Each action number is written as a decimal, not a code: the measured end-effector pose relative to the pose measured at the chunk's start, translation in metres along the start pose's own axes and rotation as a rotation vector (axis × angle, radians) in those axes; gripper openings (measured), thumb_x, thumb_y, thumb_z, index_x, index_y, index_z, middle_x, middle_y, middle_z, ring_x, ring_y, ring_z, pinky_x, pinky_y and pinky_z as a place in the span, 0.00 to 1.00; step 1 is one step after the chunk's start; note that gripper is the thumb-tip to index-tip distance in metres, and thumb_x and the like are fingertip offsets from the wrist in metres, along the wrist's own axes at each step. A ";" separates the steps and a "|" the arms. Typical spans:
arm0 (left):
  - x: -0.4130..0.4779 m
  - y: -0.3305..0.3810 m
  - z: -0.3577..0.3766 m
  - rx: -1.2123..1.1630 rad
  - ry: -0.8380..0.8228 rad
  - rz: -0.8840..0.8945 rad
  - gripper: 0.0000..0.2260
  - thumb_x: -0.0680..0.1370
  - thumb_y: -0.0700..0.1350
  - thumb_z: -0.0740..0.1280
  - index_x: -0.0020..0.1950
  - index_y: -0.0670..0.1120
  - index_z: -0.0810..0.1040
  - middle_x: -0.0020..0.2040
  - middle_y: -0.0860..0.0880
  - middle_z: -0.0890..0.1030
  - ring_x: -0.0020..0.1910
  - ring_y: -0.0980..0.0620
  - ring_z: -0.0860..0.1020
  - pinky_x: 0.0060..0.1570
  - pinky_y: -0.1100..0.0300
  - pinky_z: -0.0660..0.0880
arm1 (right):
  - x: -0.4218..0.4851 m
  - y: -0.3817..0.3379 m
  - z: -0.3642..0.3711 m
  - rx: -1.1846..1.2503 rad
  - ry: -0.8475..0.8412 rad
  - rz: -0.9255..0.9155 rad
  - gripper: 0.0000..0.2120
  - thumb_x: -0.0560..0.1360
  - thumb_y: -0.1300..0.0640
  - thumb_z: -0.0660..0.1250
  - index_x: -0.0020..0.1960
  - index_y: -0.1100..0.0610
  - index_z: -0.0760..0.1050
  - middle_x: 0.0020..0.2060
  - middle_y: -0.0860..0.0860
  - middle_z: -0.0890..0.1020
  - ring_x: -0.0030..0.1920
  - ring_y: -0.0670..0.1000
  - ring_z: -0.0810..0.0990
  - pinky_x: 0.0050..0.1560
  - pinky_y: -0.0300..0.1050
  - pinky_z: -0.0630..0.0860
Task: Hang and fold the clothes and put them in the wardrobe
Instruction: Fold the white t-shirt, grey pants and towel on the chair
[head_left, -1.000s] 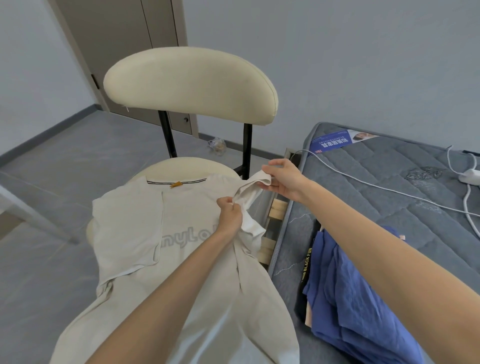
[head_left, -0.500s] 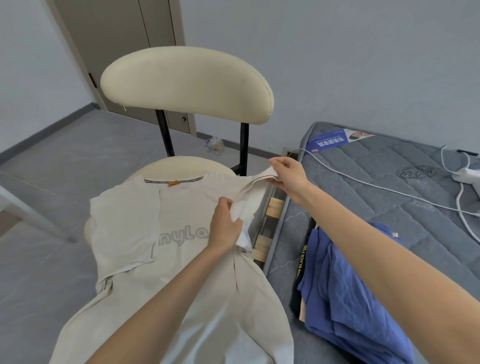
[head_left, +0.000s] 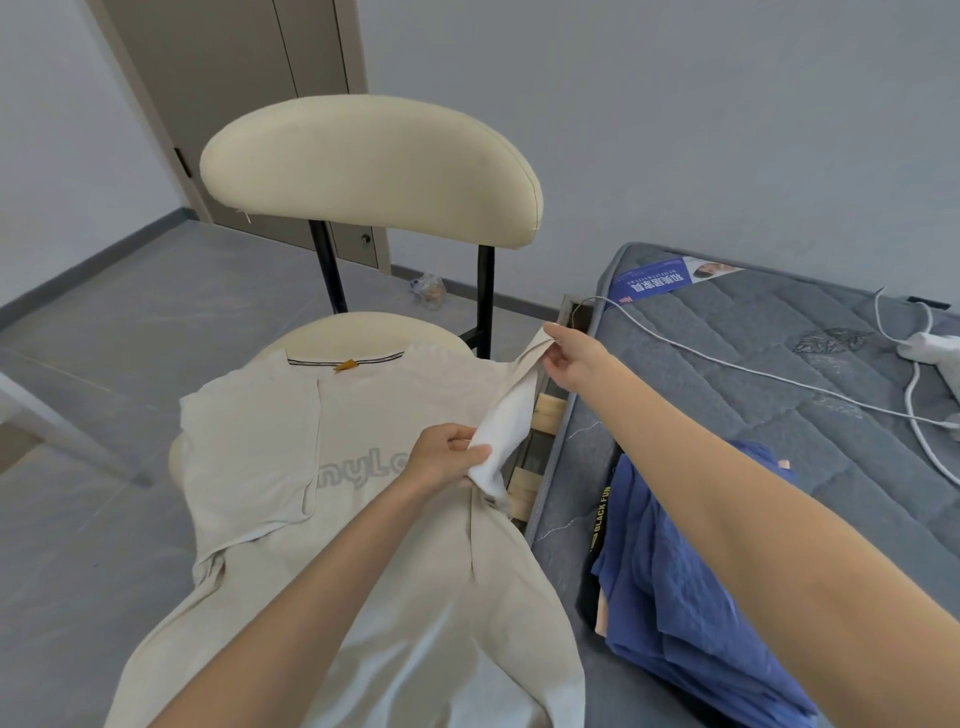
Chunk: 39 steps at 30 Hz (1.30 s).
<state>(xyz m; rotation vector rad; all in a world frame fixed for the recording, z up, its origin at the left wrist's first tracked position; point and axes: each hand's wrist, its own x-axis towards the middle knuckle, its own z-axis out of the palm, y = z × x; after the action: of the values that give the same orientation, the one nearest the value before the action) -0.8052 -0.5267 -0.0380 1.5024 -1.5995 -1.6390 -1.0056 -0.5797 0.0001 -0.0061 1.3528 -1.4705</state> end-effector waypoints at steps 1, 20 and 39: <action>0.000 -0.005 -0.004 -0.015 0.012 -0.012 0.13 0.75 0.38 0.69 0.58 0.35 0.77 0.50 0.40 0.80 0.44 0.49 0.78 0.40 0.61 0.79 | 0.000 0.004 0.005 0.019 -0.033 0.051 0.03 0.76 0.66 0.66 0.48 0.62 0.73 0.38 0.54 0.78 0.36 0.48 0.77 0.24 0.39 0.77; 0.032 -0.083 -0.065 0.067 0.164 -0.243 0.06 0.74 0.39 0.69 0.37 0.41 0.76 0.33 0.47 0.78 0.25 0.58 0.79 0.44 0.51 0.81 | 0.053 0.121 0.085 -0.668 -0.316 -0.130 0.09 0.76 0.61 0.66 0.56 0.53 0.76 0.49 0.51 0.80 0.45 0.48 0.78 0.47 0.37 0.73; 0.034 -0.106 -0.059 1.194 -0.115 0.044 0.31 0.75 0.66 0.33 0.74 0.55 0.31 0.74 0.55 0.28 0.74 0.47 0.31 0.67 0.35 0.33 | 0.033 0.168 -0.045 -1.382 -0.346 -0.374 0.26 0.82 0.45 0.47 0.75 0.40 0.38 0.77 0.52 0.43 0.77 0.57 0.44 0.75 0.54 0.44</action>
<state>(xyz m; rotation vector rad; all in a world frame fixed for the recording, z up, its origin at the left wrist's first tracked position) -0.7257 -0.5546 -0.1321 1.7922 -2.8796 -0.6552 -0.9354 -0.5311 -0.1550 -1.3710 1.8509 -0.4887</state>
